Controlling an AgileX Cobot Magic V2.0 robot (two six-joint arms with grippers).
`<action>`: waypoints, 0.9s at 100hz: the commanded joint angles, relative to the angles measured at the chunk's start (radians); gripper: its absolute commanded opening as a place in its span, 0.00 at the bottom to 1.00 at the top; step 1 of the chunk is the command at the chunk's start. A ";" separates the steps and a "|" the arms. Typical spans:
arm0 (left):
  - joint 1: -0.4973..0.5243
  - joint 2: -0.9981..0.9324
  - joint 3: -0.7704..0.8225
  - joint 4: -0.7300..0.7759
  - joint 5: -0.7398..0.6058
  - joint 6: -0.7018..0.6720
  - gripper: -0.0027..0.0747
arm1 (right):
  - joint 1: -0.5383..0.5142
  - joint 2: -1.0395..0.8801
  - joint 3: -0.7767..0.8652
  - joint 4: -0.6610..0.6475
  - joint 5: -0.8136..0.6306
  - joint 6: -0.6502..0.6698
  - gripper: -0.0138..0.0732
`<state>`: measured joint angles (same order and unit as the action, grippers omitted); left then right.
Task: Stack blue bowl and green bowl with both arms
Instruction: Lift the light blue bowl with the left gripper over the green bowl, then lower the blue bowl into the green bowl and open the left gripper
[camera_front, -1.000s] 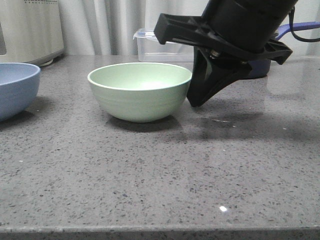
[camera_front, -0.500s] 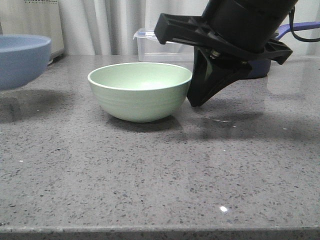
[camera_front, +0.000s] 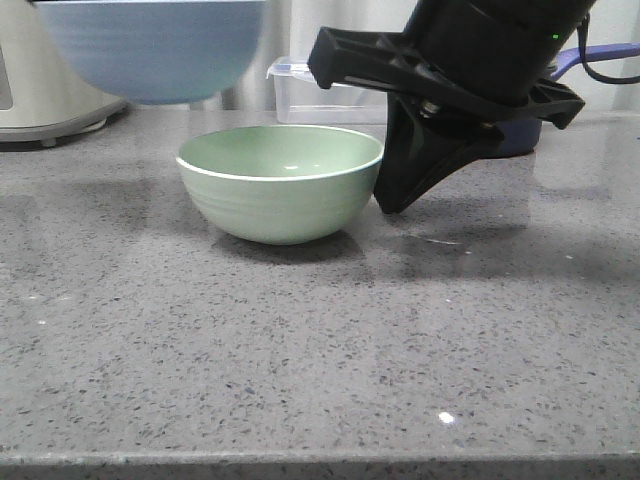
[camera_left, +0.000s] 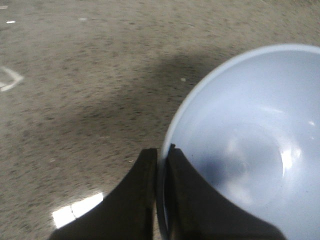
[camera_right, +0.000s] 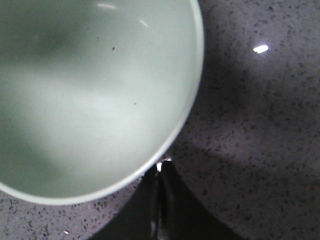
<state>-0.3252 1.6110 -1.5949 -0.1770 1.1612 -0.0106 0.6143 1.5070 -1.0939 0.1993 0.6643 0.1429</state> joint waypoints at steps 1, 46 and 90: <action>-0.046 -0.008 -0.053 -0.026 -0.022 -0.002 0.01 | 0.003 -0.034 -0.027 0.010 -0.035 -0.011 0.07; -0.174 0.080 -0.067 -0.057 -0.039 -0.003 0.01 | 0.003 -0.034 -0.027 0.010 -0.036 -0.011 0.07; -0.182 0.084 -0.067 -0.057 -0.078 -0.001 0.01 | 0.003 -0.034 -0.027 0.010 -0.036 -0.011 0.07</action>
<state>-0.4960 1.7401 -1.6274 -0.2093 1.1217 -0.0084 0.6143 1.5070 -1.0939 0.1993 0.6667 0.1429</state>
